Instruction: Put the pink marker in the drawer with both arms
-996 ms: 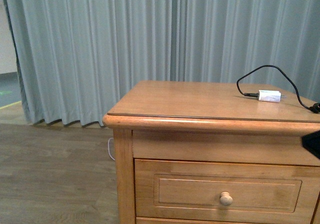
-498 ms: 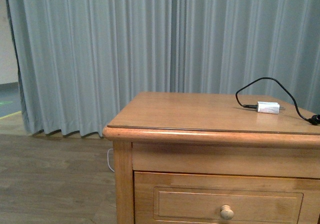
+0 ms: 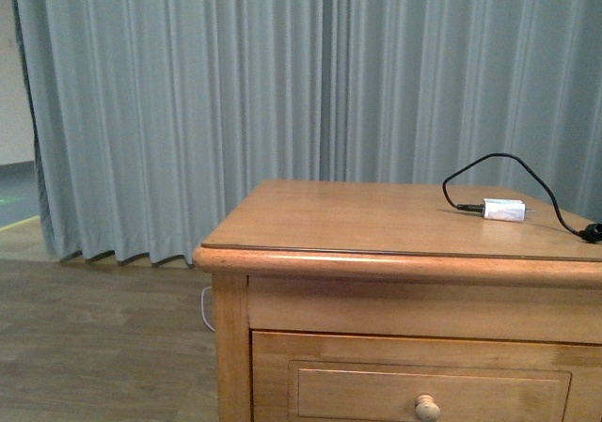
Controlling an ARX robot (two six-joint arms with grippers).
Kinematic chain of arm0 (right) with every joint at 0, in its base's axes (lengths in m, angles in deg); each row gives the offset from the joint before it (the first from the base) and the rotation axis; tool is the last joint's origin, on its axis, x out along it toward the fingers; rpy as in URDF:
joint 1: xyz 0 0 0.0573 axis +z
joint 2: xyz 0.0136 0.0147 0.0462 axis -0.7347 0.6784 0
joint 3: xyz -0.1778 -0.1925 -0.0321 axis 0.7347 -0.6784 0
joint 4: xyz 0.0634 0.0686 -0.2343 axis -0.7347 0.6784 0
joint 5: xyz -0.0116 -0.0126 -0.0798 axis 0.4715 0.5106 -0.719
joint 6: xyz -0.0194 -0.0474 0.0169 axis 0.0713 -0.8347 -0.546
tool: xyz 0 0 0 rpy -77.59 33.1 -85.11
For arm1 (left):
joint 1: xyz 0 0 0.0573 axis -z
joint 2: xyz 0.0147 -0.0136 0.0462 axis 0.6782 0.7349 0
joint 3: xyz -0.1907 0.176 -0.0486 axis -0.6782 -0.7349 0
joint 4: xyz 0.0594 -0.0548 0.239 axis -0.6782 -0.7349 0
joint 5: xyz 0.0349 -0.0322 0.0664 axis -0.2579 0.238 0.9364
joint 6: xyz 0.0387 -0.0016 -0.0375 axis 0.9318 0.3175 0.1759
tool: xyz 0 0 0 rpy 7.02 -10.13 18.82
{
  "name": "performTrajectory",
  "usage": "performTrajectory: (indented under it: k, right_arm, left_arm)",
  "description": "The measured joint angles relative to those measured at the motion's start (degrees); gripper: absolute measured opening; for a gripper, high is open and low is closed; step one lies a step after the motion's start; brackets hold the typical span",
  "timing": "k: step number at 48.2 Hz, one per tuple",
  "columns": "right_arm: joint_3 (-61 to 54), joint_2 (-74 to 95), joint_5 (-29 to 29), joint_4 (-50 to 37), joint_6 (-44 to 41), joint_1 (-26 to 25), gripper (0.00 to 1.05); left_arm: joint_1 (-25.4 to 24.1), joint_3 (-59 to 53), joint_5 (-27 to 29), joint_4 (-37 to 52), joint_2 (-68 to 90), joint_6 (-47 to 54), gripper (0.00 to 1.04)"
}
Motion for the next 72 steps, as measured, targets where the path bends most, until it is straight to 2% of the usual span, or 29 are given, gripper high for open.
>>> performTrajectory:
  k: [19,25,49,52,72]
  right_arm:
    - [-4.3,-6.4,0.0,1.9,0.0,0.0,0.01]
    - [-5.1,-13.7,0.2,9.9,0.0,0.0,0.01]
    - [-7.0,-17.4,0.1,10.0,0.0,0.0,0.01]
    - [-7.0,-17.4,0.1,10.0,-0.1,0.0,0.09]
    - [-7.0,-17.4,0.1,10.0,-0.1,0.0,0.82]
  left_arm:
    - [0.0,0.0,0.0,0.0,0.0,0.0,0.99]
    - [0.0,0.0,0.0,0.0,0.0,0.0,0.99]
    - [0.0,0.0,0.0,0.0,0.0,0.0,0.99]
    - [0.0,0.0,0.0,0.0,0.0,0.0,0.99]
    - [0.0,0.0,0.0,0.0,0.0,0.0,0.99]
